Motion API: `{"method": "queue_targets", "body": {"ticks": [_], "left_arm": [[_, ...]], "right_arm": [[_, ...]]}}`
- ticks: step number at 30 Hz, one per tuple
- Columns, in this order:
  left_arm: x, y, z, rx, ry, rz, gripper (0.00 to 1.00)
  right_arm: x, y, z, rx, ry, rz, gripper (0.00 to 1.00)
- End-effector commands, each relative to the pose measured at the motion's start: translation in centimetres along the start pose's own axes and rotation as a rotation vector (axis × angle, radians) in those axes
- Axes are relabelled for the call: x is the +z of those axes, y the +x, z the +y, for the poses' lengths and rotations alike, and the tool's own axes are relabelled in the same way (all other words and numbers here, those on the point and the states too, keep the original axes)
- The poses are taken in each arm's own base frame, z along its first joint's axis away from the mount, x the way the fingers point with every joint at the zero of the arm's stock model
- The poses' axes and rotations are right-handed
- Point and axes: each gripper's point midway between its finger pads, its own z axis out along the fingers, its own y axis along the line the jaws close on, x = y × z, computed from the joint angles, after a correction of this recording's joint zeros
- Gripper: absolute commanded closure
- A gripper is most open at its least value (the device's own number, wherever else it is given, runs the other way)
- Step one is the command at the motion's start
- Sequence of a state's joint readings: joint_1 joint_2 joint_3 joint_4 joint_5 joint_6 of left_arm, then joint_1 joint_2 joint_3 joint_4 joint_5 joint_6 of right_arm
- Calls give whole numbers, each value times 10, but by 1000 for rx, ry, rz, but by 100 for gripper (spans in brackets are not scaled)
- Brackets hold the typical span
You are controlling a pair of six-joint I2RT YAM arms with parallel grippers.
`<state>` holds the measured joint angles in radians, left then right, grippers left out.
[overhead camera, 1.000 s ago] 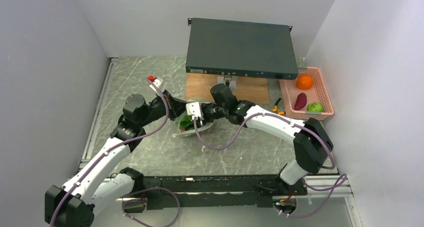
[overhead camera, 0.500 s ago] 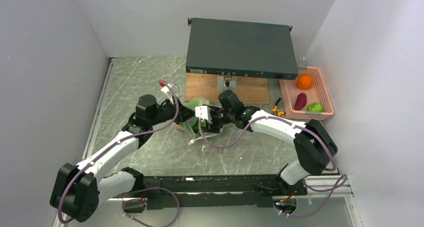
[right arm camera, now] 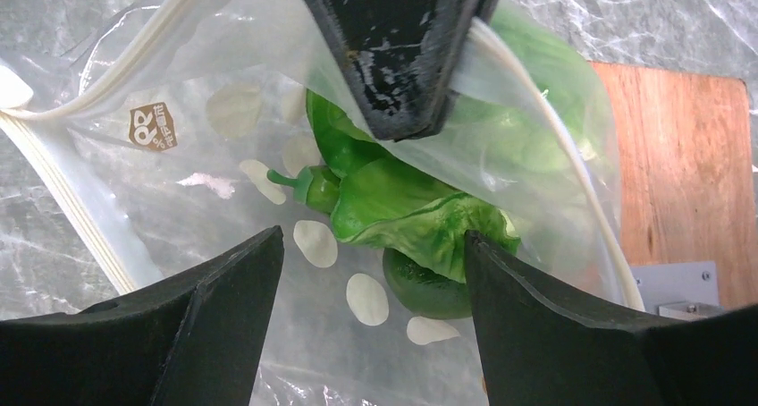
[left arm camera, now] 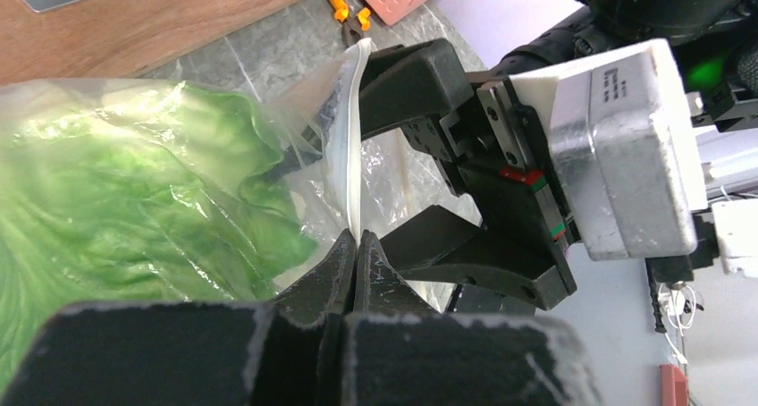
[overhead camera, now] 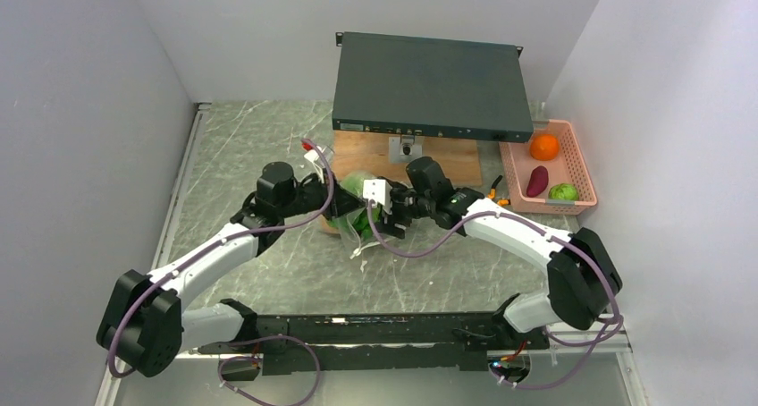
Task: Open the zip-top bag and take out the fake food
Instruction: Pick up the fake vegetable from the zipper food storage bag.
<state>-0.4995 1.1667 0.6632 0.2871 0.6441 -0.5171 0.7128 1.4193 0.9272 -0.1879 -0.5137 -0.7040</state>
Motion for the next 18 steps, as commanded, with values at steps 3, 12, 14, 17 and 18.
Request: {"method": "queue_targets", "body": {"ticks": [3,12,14,17,18], "left_arm": [[6,-15,-24,48,93,-11,100],[8,-17,-37,54,146,-21,100],[6,-17,-38,57,148,-21,100],[5,-15,-40,54,155,-22,100],[5,-15,-41,52,159,-24,100]], "right_arm": [[-11,-1,-10,21,65,-14,24],[13,-22,-5,-240,31,-171,2],[16,-32,-10,-279,54,-225,1],[22,-43,-17,-346,83,-287,1],[25,-43,-19,-365,106,-288,1]]}}
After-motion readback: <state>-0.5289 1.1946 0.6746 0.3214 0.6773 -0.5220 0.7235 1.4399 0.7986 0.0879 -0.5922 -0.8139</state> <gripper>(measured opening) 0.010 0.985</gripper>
